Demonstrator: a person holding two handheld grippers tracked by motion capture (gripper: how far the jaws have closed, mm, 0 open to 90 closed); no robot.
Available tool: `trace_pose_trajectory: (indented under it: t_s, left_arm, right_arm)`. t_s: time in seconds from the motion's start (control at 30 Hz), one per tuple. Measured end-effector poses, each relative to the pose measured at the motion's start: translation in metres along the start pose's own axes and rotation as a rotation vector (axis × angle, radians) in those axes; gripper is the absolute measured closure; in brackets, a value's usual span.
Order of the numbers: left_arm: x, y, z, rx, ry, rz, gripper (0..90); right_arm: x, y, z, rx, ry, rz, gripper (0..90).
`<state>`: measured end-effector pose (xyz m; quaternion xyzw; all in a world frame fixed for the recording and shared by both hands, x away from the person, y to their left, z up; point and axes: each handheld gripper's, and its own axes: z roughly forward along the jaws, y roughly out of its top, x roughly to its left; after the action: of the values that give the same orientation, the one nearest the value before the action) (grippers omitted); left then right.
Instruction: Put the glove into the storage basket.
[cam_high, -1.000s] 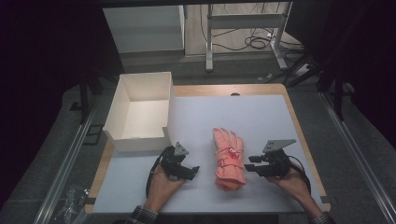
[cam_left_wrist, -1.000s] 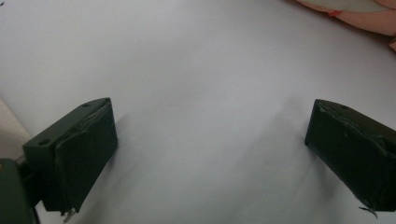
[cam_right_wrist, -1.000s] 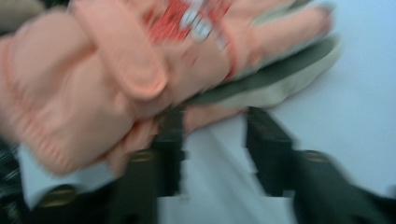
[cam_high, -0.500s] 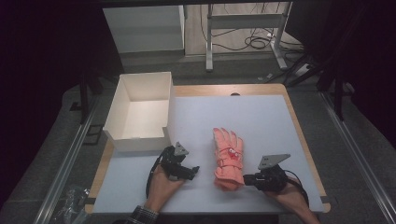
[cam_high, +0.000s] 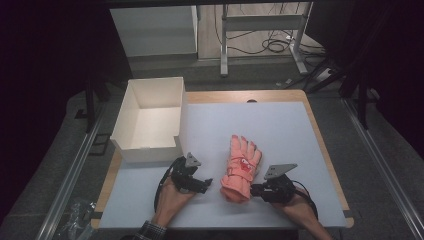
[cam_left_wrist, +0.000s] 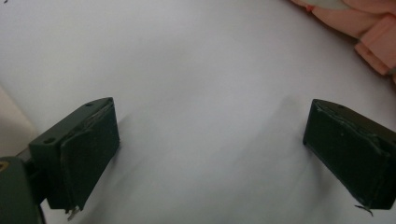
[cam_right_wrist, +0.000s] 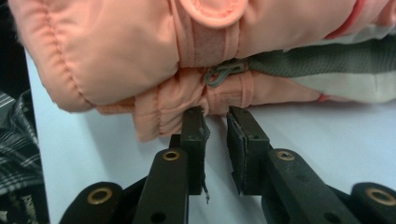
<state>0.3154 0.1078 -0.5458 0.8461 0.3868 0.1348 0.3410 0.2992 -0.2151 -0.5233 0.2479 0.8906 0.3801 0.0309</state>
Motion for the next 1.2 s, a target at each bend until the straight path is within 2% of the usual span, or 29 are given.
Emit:
trace_pose_trajectory:
  t_s: [0.07,0.1,0.33,0.43,0.6,0.73,0.9,1.0,1.03,1.2]
  left_arm:
    - [0.003,-0.002,-0.004,-0.004,0.01,0.002,4.0]
    - [0.004,-0.003,-0.006,-0.008,0.011,-0.02,4.0]
    - [0.018,-0.009,-0.016,-0.016,0.03,-0.038,3.6]
    - [0.02,-0.01,-0.018,-0.019,0.044,-0.043,2.6]
    - [0.02,-0.011,-0.017,-0.016,0.038,-0.046,2.1]
    - [0.021,-0.012,-0.014,-0.01,0.027,-0.057,1.6]
    - [0.02,-0.01,-0.013,-0.006,0.007,-0.058,1.1]
    - [0.017,-0.008,-0.015,-0.005,-0.02,-0.061,1.0]
    - [0.015,-0.006,-0.015,-0.006,-0.043,-0.065,0.6]
    - [0.006,0.005,-0.02,0.018,-0.075,-0.039,0.1]
  right_arm:
    - [0.0,0.003,0.004,0.001,-0.007,-0.001,75.7]
    - [0.0,0.004,0.005,0.001,-0.01,-0.005,75.7]
    - [-0.003,0.014,0.016,-0.001,-0.036,0.004,76.0]
    - [-0.006,0.02,0.021,-0.003,-0.047,0.009,76.0]
    - [-0.012,0.029,0.03,-0.011,-0.065,0.032,76.1]
    - [-0.018,0.036,0.039,-0.018,-0.086,0.033,76.6]
    - [-0.022,0.041,0.044,-0.027,-0.088,0.04,76.5]
    - [-0.022,0.038,0.04,-0.03,-0.097,0.039,76.4]
    - [-0.022,0.037,0.039,-0.032,-0.101,0.039,75.6]
    - [-0.034,0.026,0.022,-0.053,-0.14,0.072,68.3]
